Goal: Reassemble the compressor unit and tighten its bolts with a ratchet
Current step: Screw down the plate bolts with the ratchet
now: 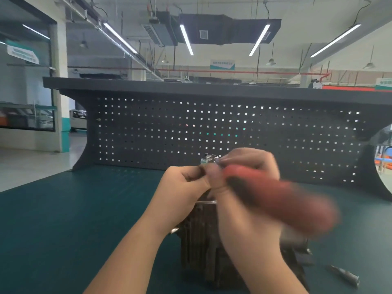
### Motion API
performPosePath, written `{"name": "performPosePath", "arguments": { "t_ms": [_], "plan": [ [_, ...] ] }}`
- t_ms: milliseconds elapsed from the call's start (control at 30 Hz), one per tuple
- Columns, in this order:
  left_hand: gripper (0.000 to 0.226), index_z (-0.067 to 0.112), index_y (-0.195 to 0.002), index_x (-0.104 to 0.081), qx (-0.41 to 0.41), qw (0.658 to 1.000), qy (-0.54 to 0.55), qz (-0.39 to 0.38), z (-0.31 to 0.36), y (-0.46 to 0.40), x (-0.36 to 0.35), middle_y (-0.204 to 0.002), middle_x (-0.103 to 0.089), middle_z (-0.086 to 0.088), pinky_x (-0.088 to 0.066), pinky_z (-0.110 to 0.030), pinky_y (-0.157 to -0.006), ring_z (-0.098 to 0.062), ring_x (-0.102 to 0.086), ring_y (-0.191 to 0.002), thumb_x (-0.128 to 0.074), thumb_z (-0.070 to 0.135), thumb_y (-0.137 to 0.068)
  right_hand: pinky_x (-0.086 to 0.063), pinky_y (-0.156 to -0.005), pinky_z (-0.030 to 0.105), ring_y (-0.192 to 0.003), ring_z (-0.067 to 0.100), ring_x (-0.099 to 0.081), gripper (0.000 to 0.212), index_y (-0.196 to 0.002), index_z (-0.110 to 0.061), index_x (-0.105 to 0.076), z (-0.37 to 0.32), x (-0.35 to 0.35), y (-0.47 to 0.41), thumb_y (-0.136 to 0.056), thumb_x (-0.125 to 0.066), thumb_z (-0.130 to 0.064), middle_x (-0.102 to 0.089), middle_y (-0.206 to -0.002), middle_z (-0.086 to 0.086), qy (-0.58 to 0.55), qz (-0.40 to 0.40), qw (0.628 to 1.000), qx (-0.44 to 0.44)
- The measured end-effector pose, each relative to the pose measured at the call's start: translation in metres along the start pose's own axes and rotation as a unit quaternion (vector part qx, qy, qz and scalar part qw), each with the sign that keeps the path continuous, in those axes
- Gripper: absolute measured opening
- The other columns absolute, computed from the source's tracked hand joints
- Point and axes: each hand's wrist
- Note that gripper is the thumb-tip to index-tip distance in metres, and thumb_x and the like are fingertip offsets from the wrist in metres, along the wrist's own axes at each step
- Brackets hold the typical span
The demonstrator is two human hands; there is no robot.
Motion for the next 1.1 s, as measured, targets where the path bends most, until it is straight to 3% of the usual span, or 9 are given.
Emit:
{"name": "performPosePath", "arguments": {
  "t_ms": [67, 200, 367, 500, 600, 733, 900, 1000, 1100],
  "plan": [
    [0.014, 0.018, -0.08, -0.08, 0.002, 1.0, 0.023, -0.018, 0.002, 0.001, 0.0, -0.078, -0.077, 0.0, -0.05, -0.013, -0.061, -0.008, -0.07, -0.071, -0.069, 0.022, -0.088, -0.054, -0.057, 0.029, -0.063, 0.015, -0.063, 0.009, -0.084, -0.023, -0.061, 0.004, 0.009, -0.009, -0.084, -0.069, -0.024, -0.065, -0.077, -0.008, -0.084, 0.093, 0.985, -0.122],
    [0.013, 0.03, -0.084, -0.079, -0.014, 0.999, -0.001, -0.036, -0.002, 0.0, 0.0, -0.08, -0.077, 0.003, -0.051, -0.011, -0.069, -0.006, -0.073, -0.081, -0.07, 0.023, -0.088, -0.048, -0.048, 0.019, -0.061, 0.012, -0.057, 0.009, -0.087, -0.015, -0.058, 0.018, 0.029, -0.023, -0.094, -0.058, -0.01, -0.064, -0.067, -0.005, -0.294, 0.243, 0.86, -0.34],
    [0.018, 0.019, -0.086, -0.079, -0.02, 0.999, 0.034, -0.015, -0.001, 0.001, -0.002, -0.083, -0.077, -0.004, -0.054, -0.019, -0.072, -0.009, -0.072, -0.08, -0.07, 0.034, -0.084, -0.053, -0.066, 0.019, -0.07, 0.007, -0.067, 0.014, -0.084, -0.035, -0.058, 0.001, 0.009, -0.005, -0.085, -0.067, -0.025, -0.069, -0.085, -0.009, -0.015, 0.068, 0.997, -0.026],
    [0.019, 0.005, -0.085, -0.077, -0.006, 1.0, 0.0, -0.003, -0.003, -0.001, 0.001, -0.084, -0.074, -0.02, -0.05, -0.024, -0.068, -0.012, -0.065, -0.073, -0.066, 0.02, -0.092, -0.049, -0.075, 0.012, -0.085, 0.002, -0.067, 0.03, -0.085, -0.038, -0.06, 0.004, 0.005, 0.004, -0.082, -0.074, -0.013, -0.066, -0.093, -0.018, 0.093, -0.024, 0.992, 0.077],
    [0.013, 0.026, -0.076, -0.08, -0.005, 0.999, 0.017, -0.033, -0.002, -0.001, 0.002, -0.076, -0.077, 0.0, -0.049, -0.012, -0.064, -0.004, -0.07, -0.071, -0.07, 0.025, -0.085, -0.055, -0.063, 0.023, -0.068, 0.012, -0.068, 0.012, -0.084, -0.032, -0.059, 0.007, 0.012, -0.008, -0.085, -0.07, -0.028, -0.07, -0.08, -0.003, -0.068, 0.126, 0.983, -0.114],
    [0.01, 0.035, -0.087, -0.078, -0.025, 0.999, -0.023, -0.037, -0.009, -0.004, -0.001, -0.081, -0.077, 0.007, -0.052, -0.014, -0.075, -0.006, -0.072, -0.084, -0.069, 0.03, -0.088, -0.049, -0.054, 0.021, -0.059, 0.011, -0.06, 0.007, -0.088, -0.017, -0.055, 0.025, 0.028, -0.02, -0.094, -0.058, -0.017, -0.065, -0.07, -0.005, -0.306, 0.231, 0.86, -0.335],
    [0.009, 0.023, -0.086, -0.079, -0.028, 0.999, 0.019, -0.029, -0.003, -0.001, -0.003, -0.075, -0.076, 0.006, -0.05, -0.01, -0.064, -0.003, -0.071, -0.073, -0.074, 0.028, -0.081, -0.047, -0.063, 0.009, -0.066, -0.001, -0.064, 0.012, -0.084, -0.029, -0.059, 0.011, 0.014, -0.008, -0.082, -0.071, -0.031, -0.067, -0.077, -0.013, -0.021, 0.125, 0.99, -0.066],
    [0.014, 0.009, -0.076, -0.063, -0.025, 0.999, -0.02, -0.009, -0.004, -0.001, -0.003, -0.047, -0.059, 0.017, -0.038, -0.004, -0.045, 0.009, -0.052, -0.045, -0.064, 0.005, -0.089, -0.045, -0.072, 0.011, -0.084, -0.001, -0.061, 0.012, -0.081, -0.028, -0.058, 0.009, 0.008, 0.001, -0.08, -0.069, -0.022, -0.06, -0.092, -0.015, 0.09, -0.056, 0.987, 0.121],
    [0.015, 0.004, -0.084, -0.075, -0.018, 1.0, -0.003, -0.011, -0.004, -0.002, 0.0, -0.066, -0.073, -0.001, -0.046, -0.01, -0.054, -0.001, -0.062, -0.06, -0.071, 0.018, -0.086, -0.048, -0.069, 0.014, -0.081, 0.003, -0.064, 0.015, -0.087, -0.035, -0.058, 0.009, 0.008, 0.0, -0.081, -0.068, -0.026, -0.063, -0.089, -0.011, 0.048, -0.046, 0.995, 0.07]
  ]
}}
Point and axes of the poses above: each hand's wrist, its own y-axis away from the middle knuckle, its own x-axis out of the back of the hand, z = x × y
